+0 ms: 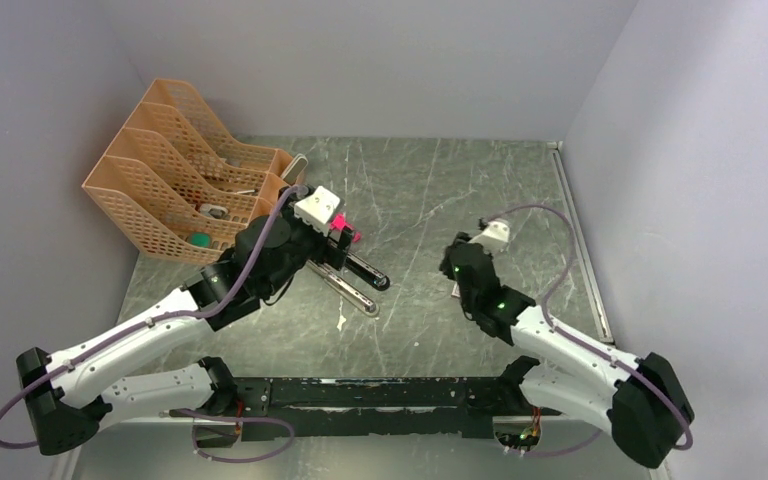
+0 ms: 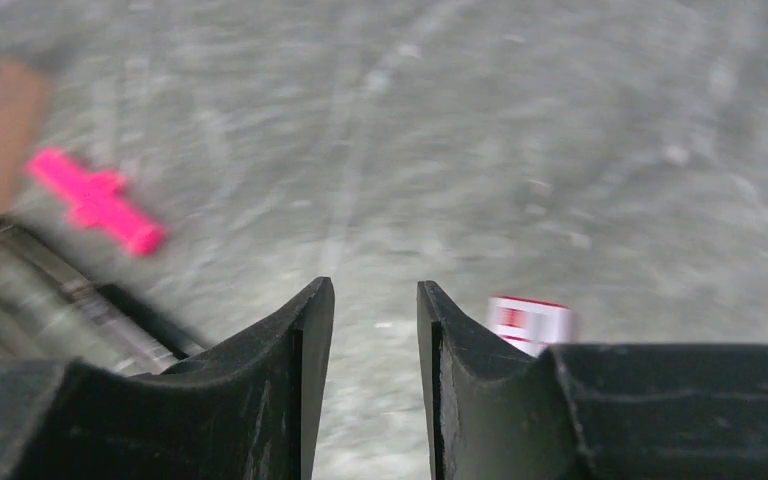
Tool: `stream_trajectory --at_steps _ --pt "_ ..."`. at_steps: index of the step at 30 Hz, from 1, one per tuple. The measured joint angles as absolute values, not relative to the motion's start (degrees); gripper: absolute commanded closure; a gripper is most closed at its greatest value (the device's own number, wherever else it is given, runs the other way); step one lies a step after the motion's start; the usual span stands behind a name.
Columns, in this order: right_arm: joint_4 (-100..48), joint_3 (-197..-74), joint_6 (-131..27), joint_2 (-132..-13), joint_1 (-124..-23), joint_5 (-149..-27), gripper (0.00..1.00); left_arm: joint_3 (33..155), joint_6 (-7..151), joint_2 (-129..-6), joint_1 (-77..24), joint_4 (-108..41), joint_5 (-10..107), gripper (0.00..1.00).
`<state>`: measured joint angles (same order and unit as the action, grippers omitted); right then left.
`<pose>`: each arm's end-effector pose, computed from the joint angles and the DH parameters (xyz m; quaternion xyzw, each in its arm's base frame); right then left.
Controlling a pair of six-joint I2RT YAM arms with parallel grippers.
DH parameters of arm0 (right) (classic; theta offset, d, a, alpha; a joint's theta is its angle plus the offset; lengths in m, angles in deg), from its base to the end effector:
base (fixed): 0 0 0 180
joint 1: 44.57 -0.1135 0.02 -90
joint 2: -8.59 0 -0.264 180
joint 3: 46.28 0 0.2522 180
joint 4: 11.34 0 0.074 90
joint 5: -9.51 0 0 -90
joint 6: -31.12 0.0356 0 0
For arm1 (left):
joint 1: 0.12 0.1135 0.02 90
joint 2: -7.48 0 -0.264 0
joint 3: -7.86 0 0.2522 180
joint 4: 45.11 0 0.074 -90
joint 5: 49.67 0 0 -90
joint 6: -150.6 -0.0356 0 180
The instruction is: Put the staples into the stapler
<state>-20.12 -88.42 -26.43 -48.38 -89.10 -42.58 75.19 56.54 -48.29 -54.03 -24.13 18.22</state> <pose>0.1675 0.1341 0.2294 0.0936 0.8058 0.1095 0.5745 0.1428 -0.1732 0.3648 0.2543 0.7149 -0.1348 0.6372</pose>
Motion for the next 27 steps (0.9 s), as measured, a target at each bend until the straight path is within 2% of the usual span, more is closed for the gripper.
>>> stream_trajectory --at_steps 4,10,27 --pt "-27.8 -84.9 -21.43 -45.84 -79.72 -43.3 0.52 75.23 56.65 -49.34 -53.85 -23.47 18.24 0.01" --pt "-32.82 -84.23 -17.3 -45.84 -76.25 -46.36 0.41 75.25 56.96 -50.34 -53.83 -22.33 18.53 0.01" --pt "-34.55 -85.8 -15.44 -59.15 -73.71 -49.88 0.39 76.1 56.98 -51.59 -53.79 -21.24 19.05 0.01"
